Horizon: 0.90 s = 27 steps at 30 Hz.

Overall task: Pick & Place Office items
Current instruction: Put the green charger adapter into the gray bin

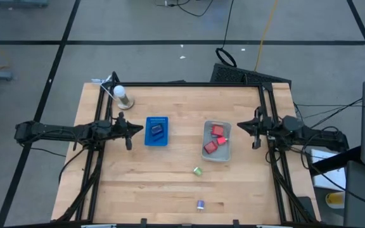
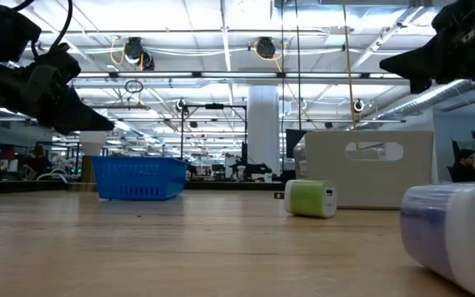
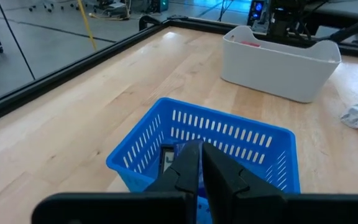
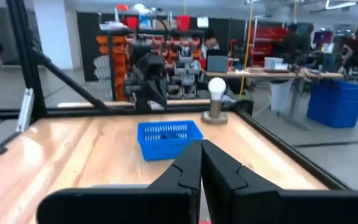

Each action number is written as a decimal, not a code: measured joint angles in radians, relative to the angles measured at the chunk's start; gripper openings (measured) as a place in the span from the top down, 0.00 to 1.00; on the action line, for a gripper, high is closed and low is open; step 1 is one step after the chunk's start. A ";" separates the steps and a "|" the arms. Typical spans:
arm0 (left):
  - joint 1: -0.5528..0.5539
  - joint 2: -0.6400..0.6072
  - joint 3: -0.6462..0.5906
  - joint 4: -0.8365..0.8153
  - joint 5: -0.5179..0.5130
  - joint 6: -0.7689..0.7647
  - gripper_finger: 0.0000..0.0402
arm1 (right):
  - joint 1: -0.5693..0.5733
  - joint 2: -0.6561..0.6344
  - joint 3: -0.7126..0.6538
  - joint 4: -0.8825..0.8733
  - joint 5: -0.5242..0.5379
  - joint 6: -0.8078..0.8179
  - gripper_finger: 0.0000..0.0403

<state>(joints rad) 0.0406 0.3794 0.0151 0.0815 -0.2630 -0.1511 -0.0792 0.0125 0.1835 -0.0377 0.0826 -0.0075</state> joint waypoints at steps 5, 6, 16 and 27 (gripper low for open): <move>0.000 0.000 0.000 -0.005 0.000 0.020 0.95 | -0.029 0.000 -0.057 -0.009 0.002 0.004 1.00; 0.000 0.000 0.000 -0.005 0.000 0.021 0.95 | -0.036 0.001 -0.065 -0.003 0.001 0.008 1.00; 0.000 0.000 0.000 -0.013 0.000 0.025 0.95 | -0.083 0.000 -0.098 0.024 -0.039 0.025 1.00; 0.000 0.000 0.000 -0.015 -0.012 0.045 0.95 | -0.085 0.010 -0.100 0.030 -0.073 0.025 1.00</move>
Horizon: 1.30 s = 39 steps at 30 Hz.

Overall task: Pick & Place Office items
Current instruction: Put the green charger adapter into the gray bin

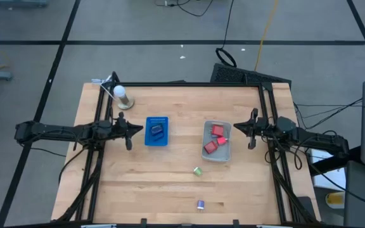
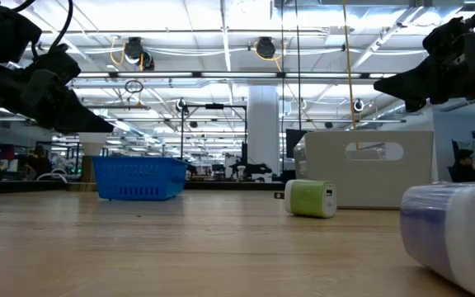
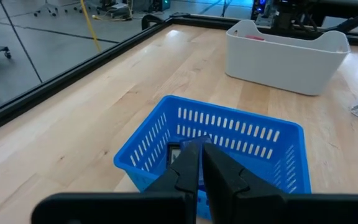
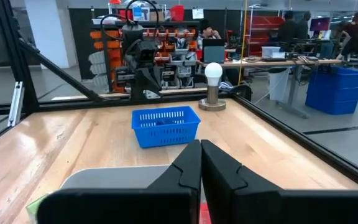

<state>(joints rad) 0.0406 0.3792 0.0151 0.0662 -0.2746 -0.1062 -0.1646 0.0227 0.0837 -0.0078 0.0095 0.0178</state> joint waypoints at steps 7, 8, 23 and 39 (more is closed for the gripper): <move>0.000 0.000 0.001 0.003 -0.015 -0.005 0.95 | 0.002 0.091 0.003 0.092 -0.081 0.015 1.00; 0.000 0.000 0.001 0.003 -0.016 -0.004 0.95 | 0.002 0.119 0.013 0.094 -0.101 0.019 1.00; 0.000 0.000 0.001 0.013 -0.016 -0.002 0.95 | 0.131 0.775 0.429 0.038 -0.195 -0.048 0.97; 0.000 0.000 0.001 -0.002 -0.014 -0.007 0.95 | 0.452 1.346 0.849 -0.184 0.041 -0.210 0.39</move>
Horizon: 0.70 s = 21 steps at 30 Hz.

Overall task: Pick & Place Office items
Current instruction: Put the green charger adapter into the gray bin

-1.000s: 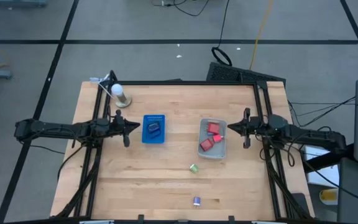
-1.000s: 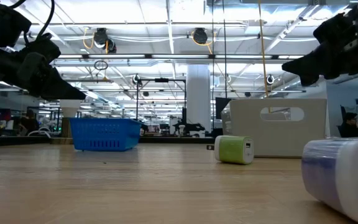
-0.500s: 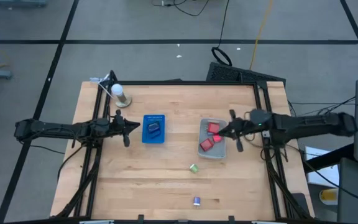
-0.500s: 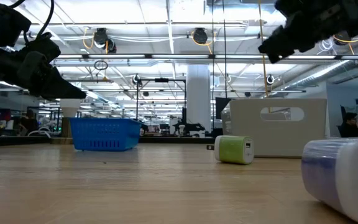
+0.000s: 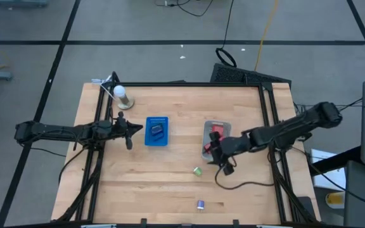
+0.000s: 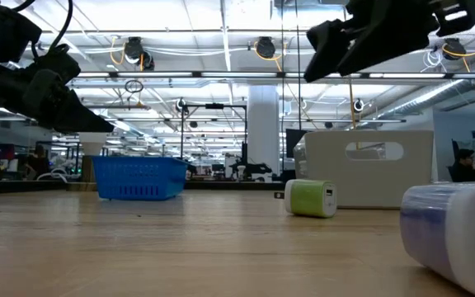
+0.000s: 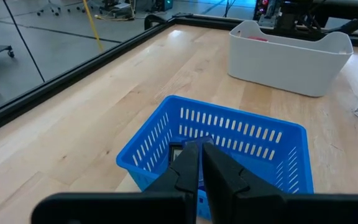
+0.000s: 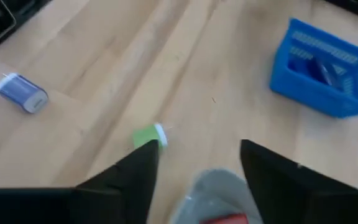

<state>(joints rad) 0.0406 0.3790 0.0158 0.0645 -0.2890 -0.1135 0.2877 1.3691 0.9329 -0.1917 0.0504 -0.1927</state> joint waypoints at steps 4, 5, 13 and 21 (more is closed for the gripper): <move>0.000 0.000 0.000 0.000 0.000 0.000 0.95 | 0.009 0.092 0.046 -0.016 -0.002 -0.007 0.32; 0.000 0.000 0.000 0.000 0.001 0.000 0.95 | 0.009 0.116 0.054 -0.015 -0.004 -0.020 0.31; 0.000 0.000 0.000 -0.005 0.004 -0.001 0.95 | -0.005 0.269 0.124 -0.001 -0.174 -0.051 0.31; 0.000 0.000 0.000 -0.009 0.013 -0.002 0.95 | -0.014 0.376 0.187 -0.018 -0.201 -0.130 0.31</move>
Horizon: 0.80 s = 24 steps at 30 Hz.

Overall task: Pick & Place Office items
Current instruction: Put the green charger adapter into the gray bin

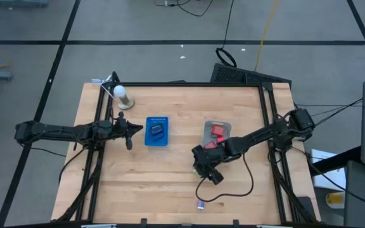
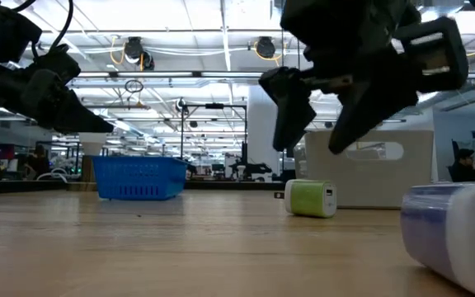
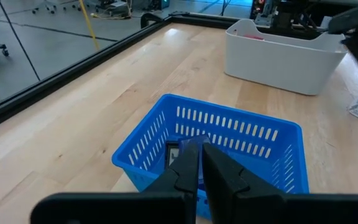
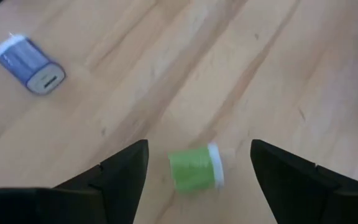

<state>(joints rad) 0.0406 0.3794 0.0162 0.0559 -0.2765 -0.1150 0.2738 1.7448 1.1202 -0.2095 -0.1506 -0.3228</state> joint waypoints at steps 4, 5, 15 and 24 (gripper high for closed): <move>0.000 0.000 0.000 -0.001 0.010 0.001 0.95 | -0.006 0.021 -0.001 0.001 0.016 -0.040 0.31; 0.000 0.000 0.000 -0.001 0.010 0.001 0.95 | -0.006 0.022 -0.001 -0.001 0.016 -0.043 0.31; 0.000 0.000 0.000 -0.001 0.010 0.002 0.95 | -0.004 0.025 -0.013 0.009 -0.010 -0.064 0.35; 0.000 0.000 0.000 -0.001 0.009 0.003 0.95 | -0.009 0.098 -0.015 0.025 -0.005 -0.061 0.35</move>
<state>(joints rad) 0.0406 0.3794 0.0162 0.0547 -0.2672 -0.1120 0.2649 1.8429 1.1049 -0.1841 -0.1557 -0.3837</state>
